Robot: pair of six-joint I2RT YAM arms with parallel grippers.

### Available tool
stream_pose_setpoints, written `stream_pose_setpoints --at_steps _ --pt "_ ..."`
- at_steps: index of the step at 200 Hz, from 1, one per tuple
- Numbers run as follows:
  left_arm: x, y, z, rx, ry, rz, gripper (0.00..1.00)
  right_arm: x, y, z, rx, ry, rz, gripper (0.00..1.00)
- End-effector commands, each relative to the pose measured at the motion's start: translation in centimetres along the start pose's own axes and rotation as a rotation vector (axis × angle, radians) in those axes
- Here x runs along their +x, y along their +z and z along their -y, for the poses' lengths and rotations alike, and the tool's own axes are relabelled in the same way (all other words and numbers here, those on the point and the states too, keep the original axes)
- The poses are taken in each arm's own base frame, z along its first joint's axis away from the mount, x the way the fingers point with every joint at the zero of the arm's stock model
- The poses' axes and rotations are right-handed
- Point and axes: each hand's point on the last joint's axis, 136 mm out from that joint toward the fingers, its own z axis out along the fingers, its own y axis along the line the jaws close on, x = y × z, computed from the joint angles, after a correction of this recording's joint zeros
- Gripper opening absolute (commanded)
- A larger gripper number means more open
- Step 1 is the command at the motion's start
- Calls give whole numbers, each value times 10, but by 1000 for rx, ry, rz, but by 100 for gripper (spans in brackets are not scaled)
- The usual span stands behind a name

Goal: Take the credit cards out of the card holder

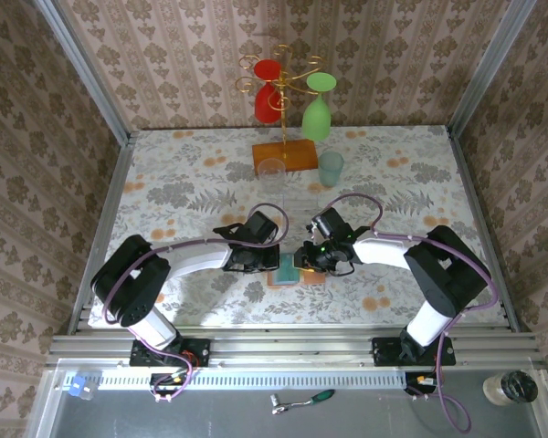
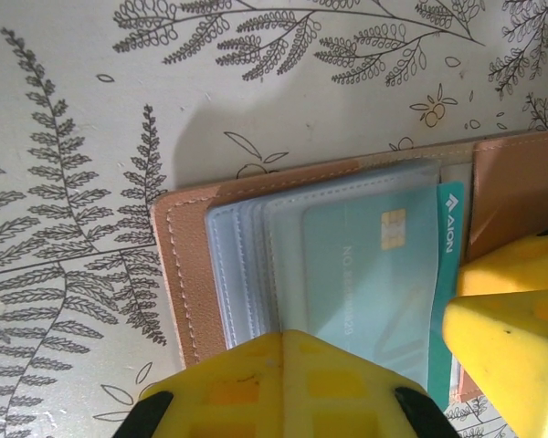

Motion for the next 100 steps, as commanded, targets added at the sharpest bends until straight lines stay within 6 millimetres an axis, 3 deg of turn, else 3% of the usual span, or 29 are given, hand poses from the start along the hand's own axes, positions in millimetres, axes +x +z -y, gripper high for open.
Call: stream_pose_setpoints --at_steps 1,37,100 --pt "-4 -11 15 34 35 5 0 3 4 0 -28 17 -18 25" --pt "-2 -1 15 24 43 -21 0 3 3 3 -24 22 -17 22" --pt "8 9 -6 -51 36 -58 0 2 2 3 -31 26 -14 15"
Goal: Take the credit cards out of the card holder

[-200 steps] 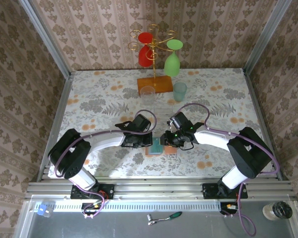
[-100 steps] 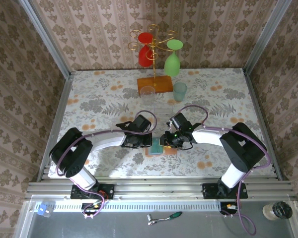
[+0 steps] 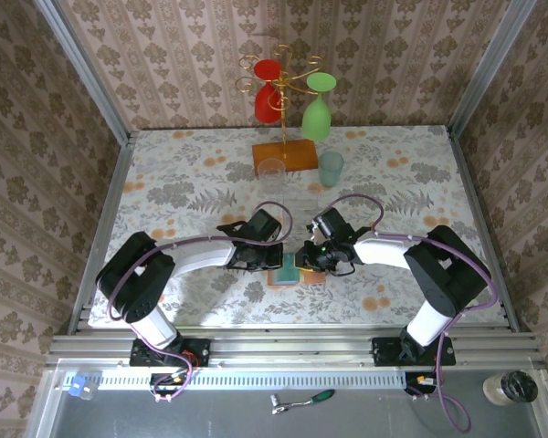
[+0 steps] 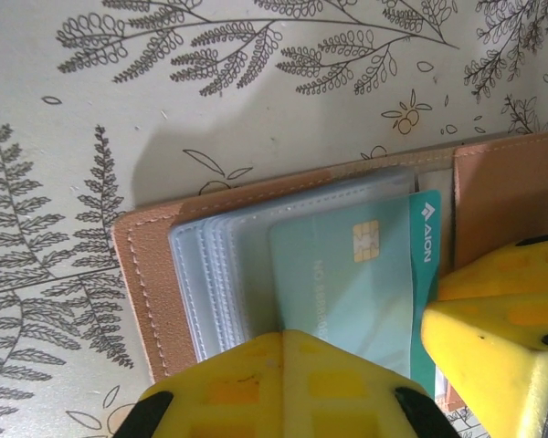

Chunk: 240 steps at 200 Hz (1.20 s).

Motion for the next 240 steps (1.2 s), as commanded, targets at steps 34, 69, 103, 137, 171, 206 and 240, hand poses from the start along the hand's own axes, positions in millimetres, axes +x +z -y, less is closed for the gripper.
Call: stream_pose_setpoints --at_steps 34,69,103,137,171,206,240 --pt "12 4 -17 -68 10 -45 0 1 2 2 -20 20 -9 11" --pt "12 2 -20 -75 8 -41 0 0 -2 7 10 20 9 9" --pt "11 0 -22 -76 4 -33 0 0 -12 14 55 8 25 8" --pt "10 -1 -23 -75 3 -33 0 1 -23 20 93 1 32 8" --pt "11 0 -23 -74 3 -37 0 0 -29 17 91 -8 36 8" --pt "10 -2 -21 -67 6 -30 0 -1 -43 24 175 -24 50 6" --pt "9 -1 -17 -47 3 -28 0 -2 -46 21 175 -15 57 5"
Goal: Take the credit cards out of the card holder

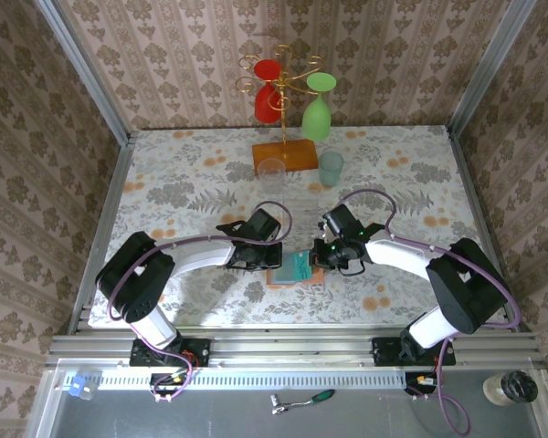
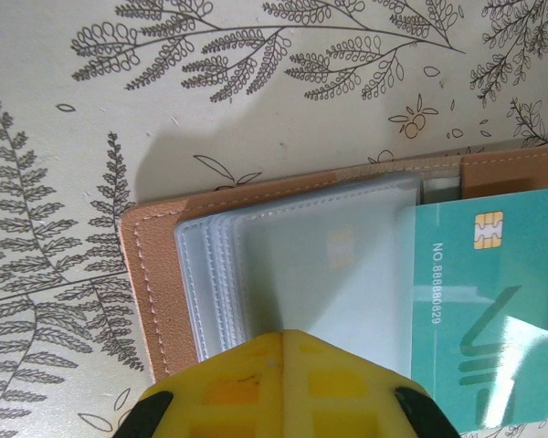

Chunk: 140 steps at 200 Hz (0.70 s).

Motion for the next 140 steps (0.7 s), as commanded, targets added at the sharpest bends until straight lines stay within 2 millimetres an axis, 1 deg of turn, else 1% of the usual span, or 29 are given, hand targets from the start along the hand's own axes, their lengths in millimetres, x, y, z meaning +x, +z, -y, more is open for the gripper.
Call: stream_pose_setpoints --at_steps 1,36,67,96,140 --pt "11 0 -15 -41 1 -32 0 -2 -8 4 44 -3 10 5" --pt "11 -1 -14 -40 -2 -31 0 -6 -10 1 46 0 19 5" --pt "11 -2 -14 -40 2 -31 0 -5 -15 2 56 -2 25 5" --pt "10 -1 -13 -32 -4 -27 0 -7 -13 -2 48 2 23 5" --pt "11 -1 -14 -33 -4 -28 0 -5 -13 2 68 9 23 5"
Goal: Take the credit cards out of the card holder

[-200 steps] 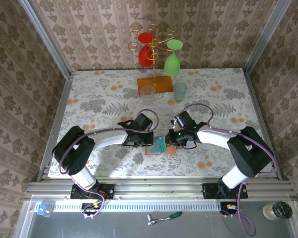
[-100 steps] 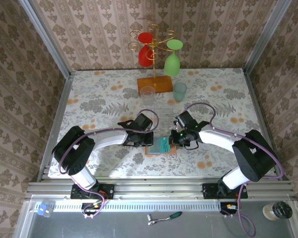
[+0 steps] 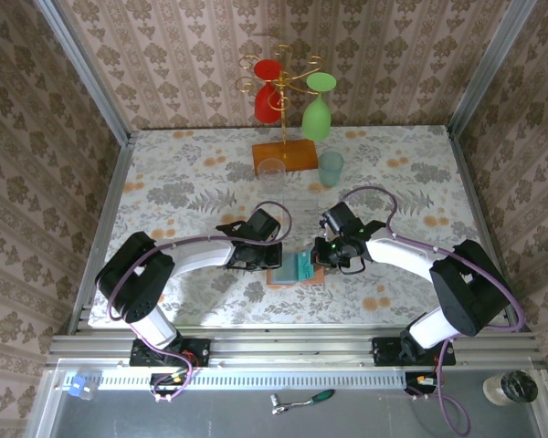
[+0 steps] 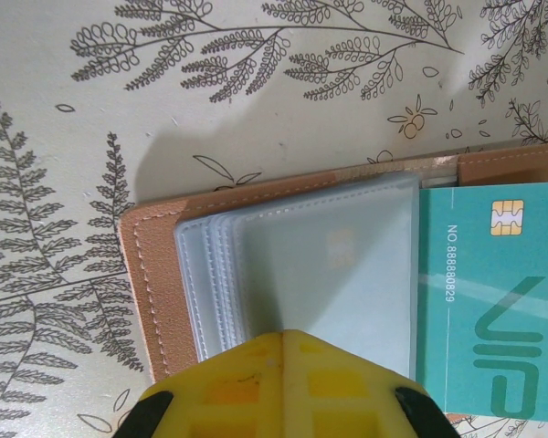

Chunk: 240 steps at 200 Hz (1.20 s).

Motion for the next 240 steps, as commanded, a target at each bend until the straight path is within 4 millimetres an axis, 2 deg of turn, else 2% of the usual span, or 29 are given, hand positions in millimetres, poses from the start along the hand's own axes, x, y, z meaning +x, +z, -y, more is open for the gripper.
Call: stream_pose_setpoints --at_steps 1,51,75,128,158,200,240 --pt "11 -1 -14 -38 -4 -28 0 -2 -7 1 29 1 13 5" --pt "10 -1 -13 -32 -3 -26 0 -1 0 -13 -33 19 0 6" --pt "9 -1 -12 -29 -4 -23 0 -2 2 -16 -41 26 0 11" --pt "11 2 -12 -12 -13 -25 0 -1 9 -15 -32 30 -11 13" --pt "10 1 -11 -8 -13 -22 0 -2 8 -13 -25 30 -5 11" --pt "6 -5 -10 5 -20 -4 0 -6 -8 -15 -9 6 36 6" --pt "-5 -22 -8 31 -32 38 4 -14 -39 -28 -3 -112 61 5"
